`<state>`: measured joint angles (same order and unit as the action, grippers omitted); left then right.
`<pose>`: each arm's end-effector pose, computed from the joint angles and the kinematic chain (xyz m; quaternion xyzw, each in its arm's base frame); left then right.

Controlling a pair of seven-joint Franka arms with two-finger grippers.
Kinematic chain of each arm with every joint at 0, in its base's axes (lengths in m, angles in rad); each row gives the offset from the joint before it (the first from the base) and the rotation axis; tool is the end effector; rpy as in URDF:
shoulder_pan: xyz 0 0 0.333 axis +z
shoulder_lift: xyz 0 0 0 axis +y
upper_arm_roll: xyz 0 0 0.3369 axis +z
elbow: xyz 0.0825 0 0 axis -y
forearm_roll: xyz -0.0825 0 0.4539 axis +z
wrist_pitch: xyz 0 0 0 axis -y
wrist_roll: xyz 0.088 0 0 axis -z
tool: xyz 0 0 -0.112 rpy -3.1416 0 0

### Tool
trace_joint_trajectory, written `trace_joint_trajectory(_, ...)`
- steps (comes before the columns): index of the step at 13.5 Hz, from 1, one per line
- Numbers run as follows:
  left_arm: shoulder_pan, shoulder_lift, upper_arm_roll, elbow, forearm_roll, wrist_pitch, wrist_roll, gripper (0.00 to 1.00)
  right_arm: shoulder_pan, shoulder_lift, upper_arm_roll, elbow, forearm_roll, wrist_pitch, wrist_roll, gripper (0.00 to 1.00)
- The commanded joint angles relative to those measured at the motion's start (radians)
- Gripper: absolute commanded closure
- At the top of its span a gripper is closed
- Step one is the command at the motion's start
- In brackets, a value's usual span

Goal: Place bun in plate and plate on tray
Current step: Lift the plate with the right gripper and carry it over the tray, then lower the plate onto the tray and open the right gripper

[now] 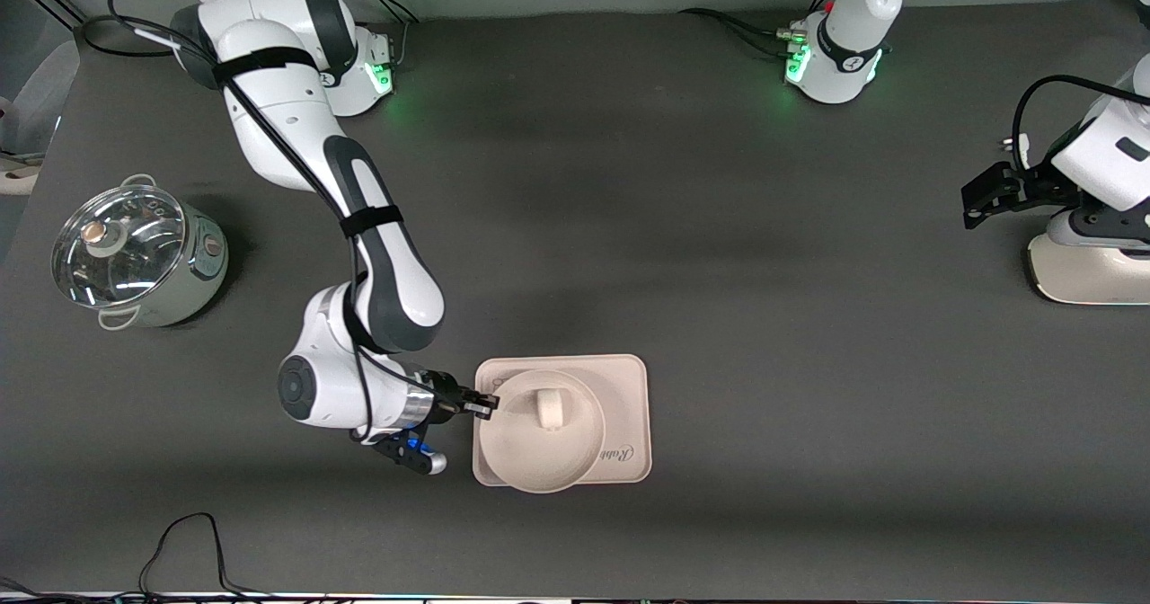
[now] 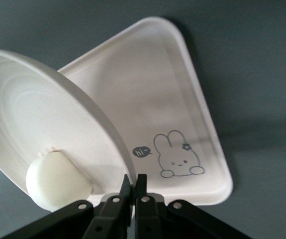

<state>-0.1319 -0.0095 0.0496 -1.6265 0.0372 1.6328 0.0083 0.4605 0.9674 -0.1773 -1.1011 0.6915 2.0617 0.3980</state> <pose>0.6245 -0.0474 0.6216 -0.9987 0.0463 -0.0086 0.0180 0.7954 0.3193 0.2133 -0.9568 0.1778 0.0738 0.2178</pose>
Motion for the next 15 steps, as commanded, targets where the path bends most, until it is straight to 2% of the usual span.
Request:
trace_joint_trajectory(1, -0.009, -0.006, 0.004, 0.002, 0.003, -0.010, 0.001, 0.00, 0.003, 0.030, 0.027, 0.024, 0.025, 0.070, 0.035, 1.00)
trace_joint_trajectory(5, -0.008, -0.006, 0.006, 0.002, 0.003, -0.010, 0.002, 0.00, 0.015, 0.059, 0.047, -0.019, 0.023, 0.172, 0.022, 1.00)
trace_joint_trajectory(12, -0.021, 0.015, -0.005, 0.005, 0.001, 0.011, 0.007, 0.00, 0.040, 0.097, 0.047, -0.022, 0.013, 0.212, 0.012, 1.00)
trace_joint_trajectory(13, -0.026, 0.040, -0.013, 0.005, 0.001, 0.028, 0.007, 0.00, 0.040, 0.096, 0.047, -0.022, 0.011, 0.212, 0.012, 0.74)
trace_joint_trajectory(15, -0.022, 0.045, -0.016, 0.005, 0.001, 0.047, 0.006, 0.00, 0.040, 0.090, 0.047, -0.022, 0.008, 0.212, 0.012, 0.05)
